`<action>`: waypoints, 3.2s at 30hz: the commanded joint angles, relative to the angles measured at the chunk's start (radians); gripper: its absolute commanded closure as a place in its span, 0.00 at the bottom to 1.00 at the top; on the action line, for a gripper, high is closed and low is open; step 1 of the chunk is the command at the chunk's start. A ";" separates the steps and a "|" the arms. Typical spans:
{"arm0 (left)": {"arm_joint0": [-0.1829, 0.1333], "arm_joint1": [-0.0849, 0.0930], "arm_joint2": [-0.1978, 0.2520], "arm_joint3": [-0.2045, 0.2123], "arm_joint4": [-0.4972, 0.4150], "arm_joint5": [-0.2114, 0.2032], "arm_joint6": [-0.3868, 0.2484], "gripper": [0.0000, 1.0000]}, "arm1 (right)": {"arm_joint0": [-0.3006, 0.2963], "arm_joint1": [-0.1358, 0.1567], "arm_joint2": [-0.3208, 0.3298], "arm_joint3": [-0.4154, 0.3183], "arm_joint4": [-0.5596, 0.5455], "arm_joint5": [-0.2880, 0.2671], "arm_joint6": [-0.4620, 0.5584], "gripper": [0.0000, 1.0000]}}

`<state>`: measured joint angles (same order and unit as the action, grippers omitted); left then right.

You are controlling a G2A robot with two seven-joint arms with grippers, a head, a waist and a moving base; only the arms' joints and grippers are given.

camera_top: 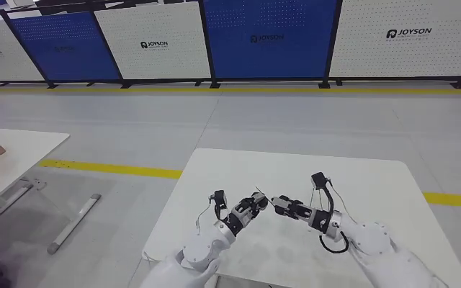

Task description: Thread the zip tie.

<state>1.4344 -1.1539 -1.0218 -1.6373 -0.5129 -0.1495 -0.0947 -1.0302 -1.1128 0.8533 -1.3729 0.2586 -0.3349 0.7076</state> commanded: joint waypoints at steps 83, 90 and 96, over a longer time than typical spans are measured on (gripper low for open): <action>0.002 0.005 -0.028 0.062 0.419 -0.191 -0.197 0.00 | -0.003 0.013 0.114 -0.078 -0.075 0.170 0.325 1.00; -0.001 0.006 -0.047 0.063 0.337 -0.191 -0.248 0.71 | -0.003 0.013 0.114 -0.078 -0.075 0.170 0.325 1.00; -0.006 0.003 -0.047 0.074 0.349 -0.191 -0.255 1.00 | -0.003 0.013 0.114 -0.078 -0.075 0.170 0.325 1.00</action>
<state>1.4302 -1.1497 -1.0694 -1.5670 -0.1639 -0.3400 -0.3502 -1.0333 -1.0996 0.9672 -1.4510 0.1834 -0.1647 1.0324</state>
